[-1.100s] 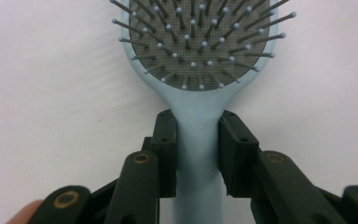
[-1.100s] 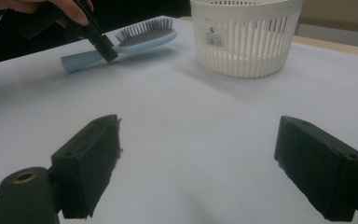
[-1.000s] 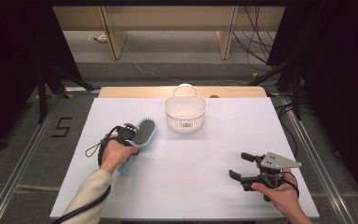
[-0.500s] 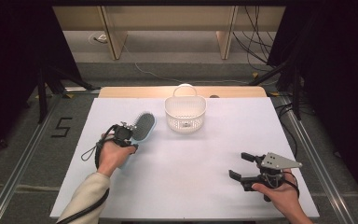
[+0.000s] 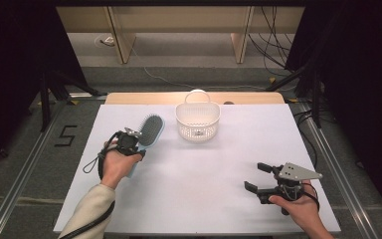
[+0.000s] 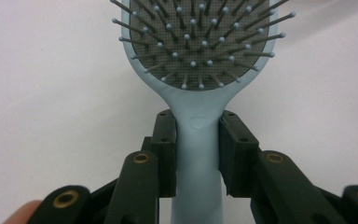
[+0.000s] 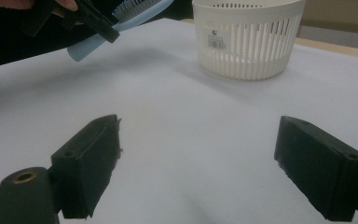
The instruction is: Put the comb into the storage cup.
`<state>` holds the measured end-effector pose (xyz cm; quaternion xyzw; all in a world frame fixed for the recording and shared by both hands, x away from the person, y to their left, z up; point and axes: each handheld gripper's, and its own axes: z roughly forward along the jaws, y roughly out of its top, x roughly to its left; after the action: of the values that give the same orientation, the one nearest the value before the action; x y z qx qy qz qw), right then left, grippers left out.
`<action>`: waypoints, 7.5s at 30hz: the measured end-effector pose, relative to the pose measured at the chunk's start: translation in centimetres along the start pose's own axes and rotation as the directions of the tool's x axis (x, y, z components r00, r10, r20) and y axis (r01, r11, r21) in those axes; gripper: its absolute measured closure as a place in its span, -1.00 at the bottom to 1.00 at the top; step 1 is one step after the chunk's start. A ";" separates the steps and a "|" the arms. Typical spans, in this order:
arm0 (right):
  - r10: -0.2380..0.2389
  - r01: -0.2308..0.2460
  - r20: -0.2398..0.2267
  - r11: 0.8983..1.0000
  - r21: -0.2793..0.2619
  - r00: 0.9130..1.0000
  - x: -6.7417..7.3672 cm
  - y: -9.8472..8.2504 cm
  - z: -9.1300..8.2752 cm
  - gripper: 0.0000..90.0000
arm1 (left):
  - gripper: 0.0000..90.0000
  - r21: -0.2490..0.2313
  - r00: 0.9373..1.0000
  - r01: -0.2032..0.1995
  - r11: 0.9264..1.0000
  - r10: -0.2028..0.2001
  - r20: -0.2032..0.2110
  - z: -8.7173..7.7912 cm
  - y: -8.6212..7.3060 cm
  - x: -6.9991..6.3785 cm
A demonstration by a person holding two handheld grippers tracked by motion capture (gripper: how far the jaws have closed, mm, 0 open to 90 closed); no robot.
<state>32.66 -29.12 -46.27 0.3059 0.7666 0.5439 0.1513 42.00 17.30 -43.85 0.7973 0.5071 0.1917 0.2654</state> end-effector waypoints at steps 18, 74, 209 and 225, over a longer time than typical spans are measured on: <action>-0.007 0.007 -0.004 1.000 -0.003 1.000 0.1 0.0 0.0 -0.66 | 0.55 -0.074 1.000 -0.017 0.997 0.016 -0.017 -0.6 0.1 0.0; -0.005 0.005 -0.005 1.000 -0.008 1.000 0.1 0.0 0.0 -0.67 | 0.55 -0.271 0.999 -0.013 0.963 0.005 -0.031 -1.8 0.5 0.2; -0.012 0.012 0.003 1.000 -0.008 1.000 0.1 0.0 0.1 -0.72 | 0.55 -0.509 0.998 0.004 0.861 0.027 0.054 -2.7 2.3 -1.0; -0.013 0.013 0.004 1.000 -0.007 1.000 0.1 0.0 0.2 -0.75 | 0.55 -0.517 0.998 0.004 0.856 0.030 0.057 -2.7 2.6 -1.0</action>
<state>32.69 -28.98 -46.37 0.3015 0.7664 0.5449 0.1577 41.90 16.12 -40.17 0.7060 0.4230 0.2973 0.4840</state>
